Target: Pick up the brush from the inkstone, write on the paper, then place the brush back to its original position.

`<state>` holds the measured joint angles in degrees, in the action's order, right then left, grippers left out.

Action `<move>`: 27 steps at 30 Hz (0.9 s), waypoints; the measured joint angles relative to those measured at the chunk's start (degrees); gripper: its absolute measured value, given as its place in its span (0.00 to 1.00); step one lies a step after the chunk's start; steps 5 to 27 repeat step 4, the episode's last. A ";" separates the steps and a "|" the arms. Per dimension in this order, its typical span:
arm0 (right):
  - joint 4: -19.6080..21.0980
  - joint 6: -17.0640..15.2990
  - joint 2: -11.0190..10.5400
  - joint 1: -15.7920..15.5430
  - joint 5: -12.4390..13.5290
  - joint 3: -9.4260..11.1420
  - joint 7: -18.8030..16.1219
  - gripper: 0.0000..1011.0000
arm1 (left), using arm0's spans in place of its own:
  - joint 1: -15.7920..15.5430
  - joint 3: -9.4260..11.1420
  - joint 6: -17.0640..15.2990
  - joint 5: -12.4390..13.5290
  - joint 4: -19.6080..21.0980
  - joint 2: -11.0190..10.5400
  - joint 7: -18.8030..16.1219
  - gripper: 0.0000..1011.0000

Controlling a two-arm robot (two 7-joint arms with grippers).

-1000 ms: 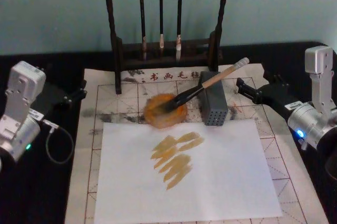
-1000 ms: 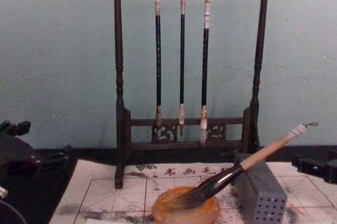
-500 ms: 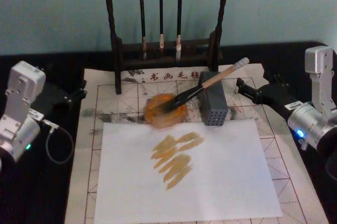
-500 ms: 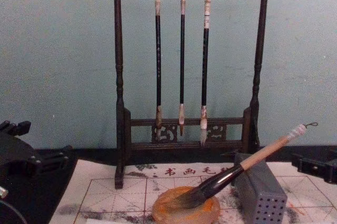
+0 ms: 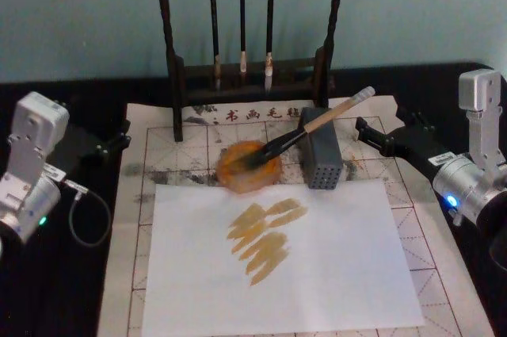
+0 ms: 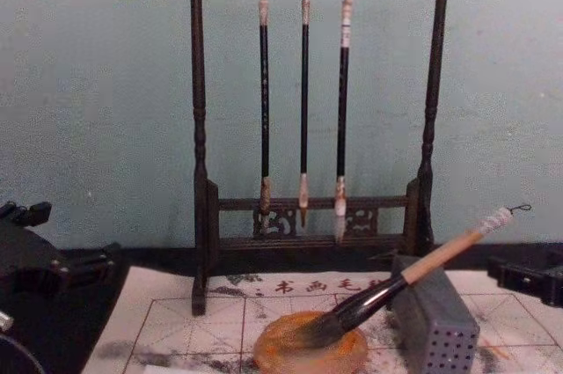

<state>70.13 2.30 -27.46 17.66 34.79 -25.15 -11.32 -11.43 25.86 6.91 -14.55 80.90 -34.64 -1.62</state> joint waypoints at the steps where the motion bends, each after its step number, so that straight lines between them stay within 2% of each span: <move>1: 0.00 0.00 0.00 0.00 0.00 0.00 0.00 0.99 | 0.00 0.00 0.00 0.00 0.00 0.00 0.00 0.99; 27: 0.00 0.00 0.00 0.00 0.00 0.00 0.00 0.99 | 0.00 0.00 0.00 0.00 0.00 0.00 0.00 0.99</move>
